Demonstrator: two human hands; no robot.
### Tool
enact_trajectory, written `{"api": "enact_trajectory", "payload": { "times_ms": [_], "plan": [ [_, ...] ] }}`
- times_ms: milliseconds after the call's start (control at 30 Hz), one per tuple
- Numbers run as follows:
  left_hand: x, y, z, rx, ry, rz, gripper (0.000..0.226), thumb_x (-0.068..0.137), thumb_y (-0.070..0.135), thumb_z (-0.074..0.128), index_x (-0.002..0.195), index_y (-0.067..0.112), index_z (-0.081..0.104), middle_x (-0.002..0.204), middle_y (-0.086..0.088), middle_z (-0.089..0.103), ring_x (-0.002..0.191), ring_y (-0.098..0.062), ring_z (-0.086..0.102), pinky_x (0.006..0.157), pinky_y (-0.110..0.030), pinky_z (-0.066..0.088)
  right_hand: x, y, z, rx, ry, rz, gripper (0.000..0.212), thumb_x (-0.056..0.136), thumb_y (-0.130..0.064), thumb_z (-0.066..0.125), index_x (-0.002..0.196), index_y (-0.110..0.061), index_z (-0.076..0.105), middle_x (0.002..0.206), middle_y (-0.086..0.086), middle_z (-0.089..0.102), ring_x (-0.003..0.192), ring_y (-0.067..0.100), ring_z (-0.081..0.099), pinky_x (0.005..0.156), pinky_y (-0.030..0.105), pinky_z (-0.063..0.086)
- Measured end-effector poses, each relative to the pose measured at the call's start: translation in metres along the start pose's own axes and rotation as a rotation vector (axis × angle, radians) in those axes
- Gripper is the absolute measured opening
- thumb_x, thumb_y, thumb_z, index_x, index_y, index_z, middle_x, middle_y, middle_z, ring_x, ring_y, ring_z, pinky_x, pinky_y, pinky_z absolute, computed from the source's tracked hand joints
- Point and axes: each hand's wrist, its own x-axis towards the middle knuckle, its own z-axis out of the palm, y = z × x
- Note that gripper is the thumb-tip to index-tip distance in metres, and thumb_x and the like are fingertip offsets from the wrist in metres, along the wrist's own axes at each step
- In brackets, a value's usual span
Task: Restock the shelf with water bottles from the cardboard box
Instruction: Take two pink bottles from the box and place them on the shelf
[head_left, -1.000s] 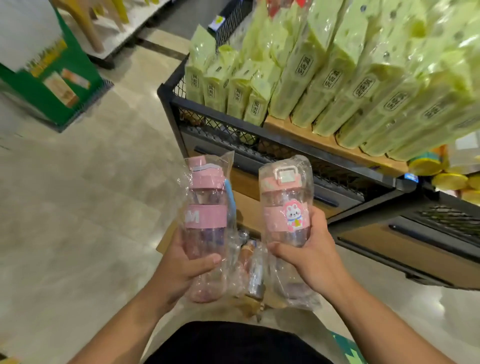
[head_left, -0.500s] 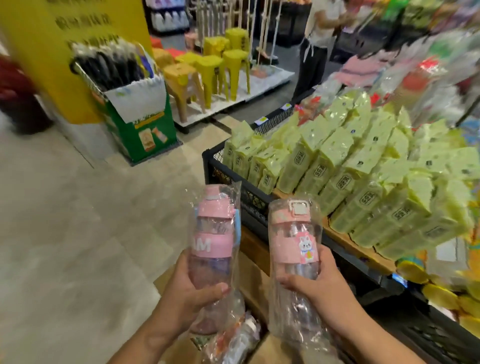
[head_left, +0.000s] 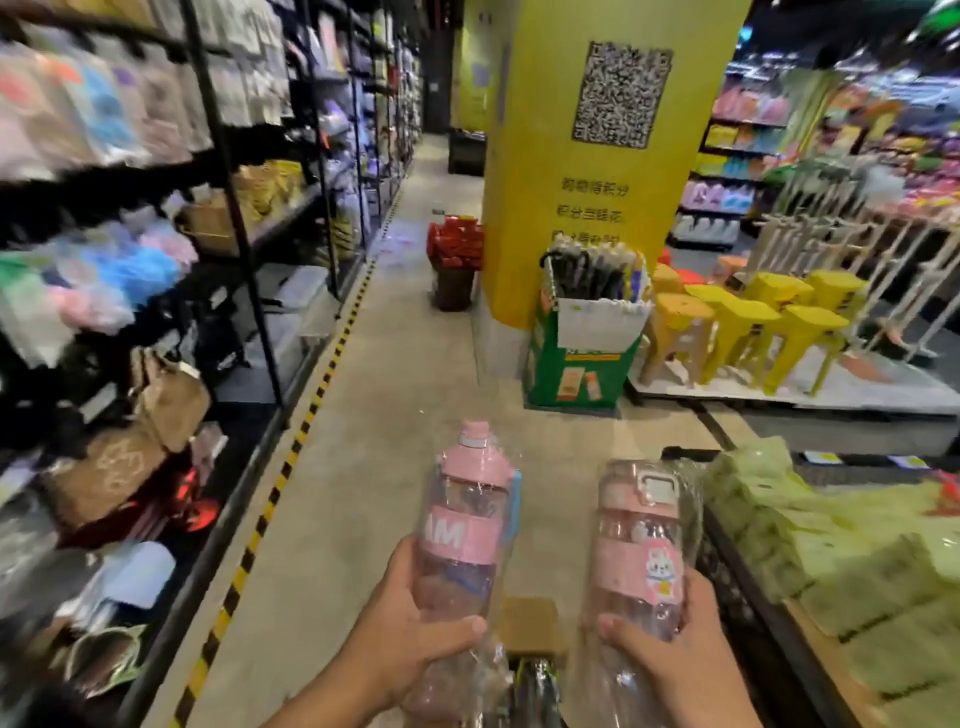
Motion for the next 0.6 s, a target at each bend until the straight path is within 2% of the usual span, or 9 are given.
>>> {"api": "enact_trajectory", "payload": {
  "times_ms": [67,167,267,367,400,467,533,600],
  "plan": [
    [-0.014,0.009,-0.03,0.0,0.097,0.029,0.089,0.049,0.022,0.093,0.127,0.033,0.051,0.117,0.006,0.069,0.096,-0.013,0.07,0.073,-0.029,0.056,-0.004,-0.022,0.029,0.027,-0.101,-0.04,0.099,0.043,-0.012,0.094,0.127,-0.019,0.043,0.104,-0.014,0.058,0.089,-0.001,0.054,0.069,0.016,0.039],
    [-0.04,0.019,-0.077,0.012,0.216,0.067,0.092,0.048,0.029,0.097,0.124,0.049,0.051,0.117,0.015,0.068,0.103,-0.018,0.069,0.082,-0.038,0.057,-0.01,-0.043,0.075,0.032,-0.245,-0.065,0.086,0.059,-0.002,0.095,0.126,-0.02,0.045,0.104,-0.014,0.057,0.088,-0.003,0.053,0.067,0.014,0.036],
    [-0.08,0.026,-0.133,0.04,0.38,0.087,0.097,0.044,0.038,0.098,0.128,0.044,0.049,0.121,0.015,0.067,0.107,-0.019,0.068,0.089,-0.043,0.057,-0.026,-0.063,0.135,0.003,-0.373,-0.143,0.083,0.058,0.001,0.095,0.123,-0.022,0.049,0.107,-0.01,0.063,0.092,0.0,0.058,0.066,0.014,0.039],
    [-0.125,0.036,-0.188,0.023,0.509,0.119,0.097,0.05,0.033,0.098,0.133,0.039,0.049,0.128,0.008,0.066,0.115,-0.021,0.066,0.095,-0.047,0.055,-0.056,-0.087,0.2,0.023,-0.493,-0.183,0.075,0.062,0.011,0.089,0.117,-0.022,0.051,0.102,-0.004,0.066,0.075,-0.002,0.065,0.063,0.016,0.043],
    [-0.141,0.04,-0.206,0.021,0.55,0.122,0.094,0.052,0.028,0.097,0.132,0.038,0.05,0.129,0.006,0.066,0.116,-0.02,0.066,0.095,-0.045,0.056,-0.07,-0.096,0.222,0.035,-0.543,-0.2,0.077,0.06,0.009,0.092,0.12,-0.02,0.051,0.102,-0.004,0.066,0.072,-0.005,0.065,0.063,0.017,0.044],
    [-0.172,0.05,-0.239,0.034,0.628,0.125,0.089,0.055,0.02,0.095,0.131,0.033,0.05,0.126,0.006,0.068,0.114,-0.016,0.067,0.089,-0.031,0.056,-0.1,-0.109,0.264,0.058,-0.641,-0.239,0.088,0.05,-0.006,0.095,0.124,-0.018,0.049,0.104,-0.004,0.066,0.072,-0.008,0.065,0.065,0.017,0.045],
    [-0.204,0.059,-0.269,0.051,0.689,0.132,0.088,0.057,0.021,0.093,0.132,0.031,0.048,0.123,0.014,0.068,0.114,-0.007,0.065,0.086,-0.018,0.052,-0.133,-0.12,0.303,0.083,-0.718,-0.256,0.088,0.049,-0.012,0.092,0.125,-0.021,0.049,0.105,-0.003,0.067,0.074,-0.005,0.067,0.069,0.023,0.047],
    [-0.235,0.067,-0.3,0.091,0.758,0.147,0.087,0.059,0.021,0.095,0.129,0.037,0.046,0.122,0.019,0.066,0.11,0.005,0.063,0.084,-0.01,0.049,-0.165,-0.127,0.338,0.1,-0.782,-0.277,0.084,0.05,-0.014,0.091,0.122,-0.025,0.05,0.105,-0.001,0.07,0.078,0.001,0.07,0.071,0.027,0.05]
  ]
}}
